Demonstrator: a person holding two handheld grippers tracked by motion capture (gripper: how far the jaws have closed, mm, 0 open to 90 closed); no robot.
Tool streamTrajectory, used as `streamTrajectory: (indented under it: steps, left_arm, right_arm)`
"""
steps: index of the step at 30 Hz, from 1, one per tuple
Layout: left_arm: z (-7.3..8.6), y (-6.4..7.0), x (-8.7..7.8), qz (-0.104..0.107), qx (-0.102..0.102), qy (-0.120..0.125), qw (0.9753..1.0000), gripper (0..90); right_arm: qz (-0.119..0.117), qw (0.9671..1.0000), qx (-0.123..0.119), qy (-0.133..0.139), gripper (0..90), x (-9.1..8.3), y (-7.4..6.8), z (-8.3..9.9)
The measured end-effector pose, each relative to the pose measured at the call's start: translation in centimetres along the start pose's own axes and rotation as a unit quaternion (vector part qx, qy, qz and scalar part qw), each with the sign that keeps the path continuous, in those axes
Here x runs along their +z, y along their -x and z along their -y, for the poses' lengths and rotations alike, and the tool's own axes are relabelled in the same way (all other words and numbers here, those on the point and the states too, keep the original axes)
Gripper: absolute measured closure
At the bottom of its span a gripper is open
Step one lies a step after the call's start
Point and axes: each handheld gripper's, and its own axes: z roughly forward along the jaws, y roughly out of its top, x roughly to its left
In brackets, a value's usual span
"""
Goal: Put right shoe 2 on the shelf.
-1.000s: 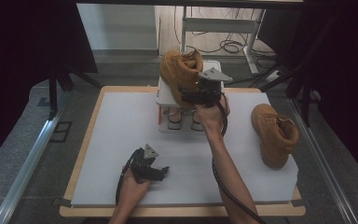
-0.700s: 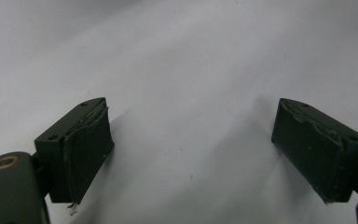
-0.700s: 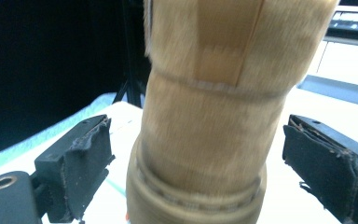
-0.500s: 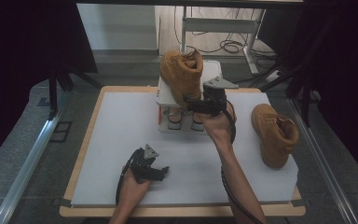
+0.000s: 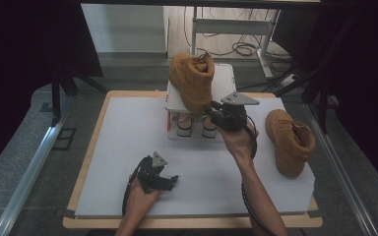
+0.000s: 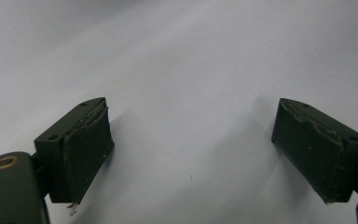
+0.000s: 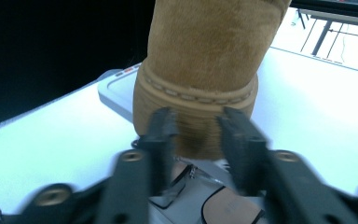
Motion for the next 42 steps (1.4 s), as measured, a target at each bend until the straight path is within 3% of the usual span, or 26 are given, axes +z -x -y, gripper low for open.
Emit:
streamTrajectory:
  steps: [5, 15, 31, 42]
  left_arm:
    - [0.0, 0.0, 0.0, 0.000, 0.001, 0.000, 1.0000, 11.7]
    - [0.0, 0.0, 0.0, 0.000, 0.000, -0.001, 1.0000, 11.6]
    - [0.0, 0.0, 0.0, -0.001, 0.000, 0.000, 1.0000, 11.6]
    - [0.0, 0.0, 0.0, -0.001, 0.001, 0.000, 1.0000, 11.6]
  right_arm:
    - [-0.010, 0.9999, -0.007, -0.006, 89.9, 0.2, 0.1, 0.5]
    - [-0.018, 0.9998, -0.003, -0.006, 90.0, 0.5, 0.3, 0.7]
    - [-0.046, 0.9987, -0.020, -0.003, 90.0, 2.5, -1.6, 0.0]
    - [-0.047, 0.9982, -0.036, -0.007, 90.0, 4.0, -3.0, -0.6]
